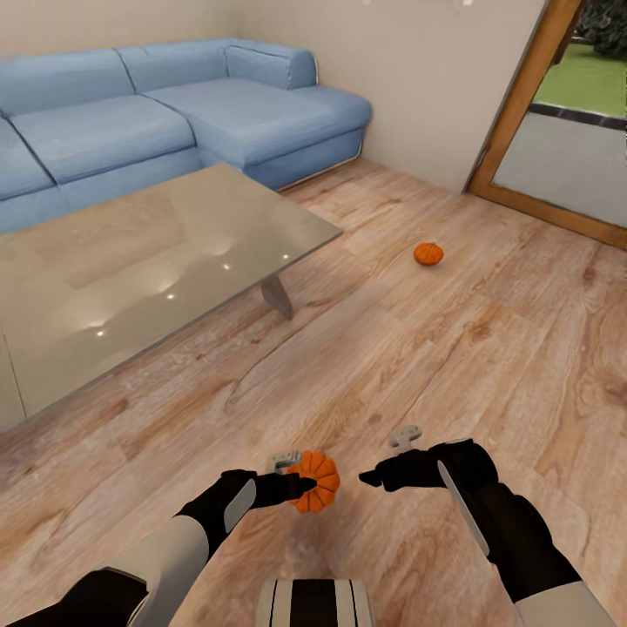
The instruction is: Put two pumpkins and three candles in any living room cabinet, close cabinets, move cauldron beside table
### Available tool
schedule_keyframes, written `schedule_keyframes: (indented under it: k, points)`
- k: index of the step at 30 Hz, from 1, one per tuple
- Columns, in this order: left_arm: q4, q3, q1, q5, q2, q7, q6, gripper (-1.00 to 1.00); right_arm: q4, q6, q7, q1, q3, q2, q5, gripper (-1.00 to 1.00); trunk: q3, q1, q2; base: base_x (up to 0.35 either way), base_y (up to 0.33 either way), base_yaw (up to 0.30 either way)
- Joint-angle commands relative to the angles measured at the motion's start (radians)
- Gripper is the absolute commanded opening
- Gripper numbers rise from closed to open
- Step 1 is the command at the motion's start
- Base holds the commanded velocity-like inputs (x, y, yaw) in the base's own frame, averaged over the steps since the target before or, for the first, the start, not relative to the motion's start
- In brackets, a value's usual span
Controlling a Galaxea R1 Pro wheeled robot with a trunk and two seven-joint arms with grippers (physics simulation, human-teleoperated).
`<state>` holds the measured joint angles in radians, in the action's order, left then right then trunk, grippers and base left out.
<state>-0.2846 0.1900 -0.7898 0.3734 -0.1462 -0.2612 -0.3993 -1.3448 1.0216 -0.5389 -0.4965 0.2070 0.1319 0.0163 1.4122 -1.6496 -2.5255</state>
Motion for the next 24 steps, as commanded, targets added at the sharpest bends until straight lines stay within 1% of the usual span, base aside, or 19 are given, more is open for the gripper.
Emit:
schedule_keyframes:
  k: [1, 5, 12, 17, 24]
  points:
    - [-0.001, 0.005, 0.0, 0.002, 0.0, 0.002, -0.004, -1.0, -0.001, 0.004, -0.003, 0.0, -0.001, 0.001, 0.002, 1.0, -0.005, 0.001, 0.0, 0.0, 0.0, 0.076]
    - [-0.001, 0.005, 0.0, 0.002, 0.0, 0.002, -0.004, -1.0, -0.001, 0.002, -0.003, 0.0, -0.013, 0.001, 0.002, 1.0, -0.026, 0.002, 0.001, 0.0, 0.0, 0.078]
    - [-0.001, 0.005, 0.0, 0.002, 0.002, 0.002, -0.007, -1.0, 0.005, -0.002, -0.003, 0.0, -0.02, 0.002, 0.001, 1.0, -0.036, 0.002, 0.001, 0.0, 0.0, 0.079]
    - [-0.001, 0.006, 0.0, 0.001, 0.003, 0.003, -0.007, -1.0, 0.01, -0.004, -0.003, 0.0, -0.037, 0.002, 0.001, 1.0, -0.044, 0.002, 0.001, 0.0, 0.0, 0.079]
    - [-0.001, 0.006, 0.0, 0.002, 0.003, 0.006, -0.004, -1.0, 0.02, -0.007, -0.003, 0.0, -0.042, 0.003, 0.001, 1.0, -0.054, 0.002, 0.001, 0.0, 0.0, 0.079]
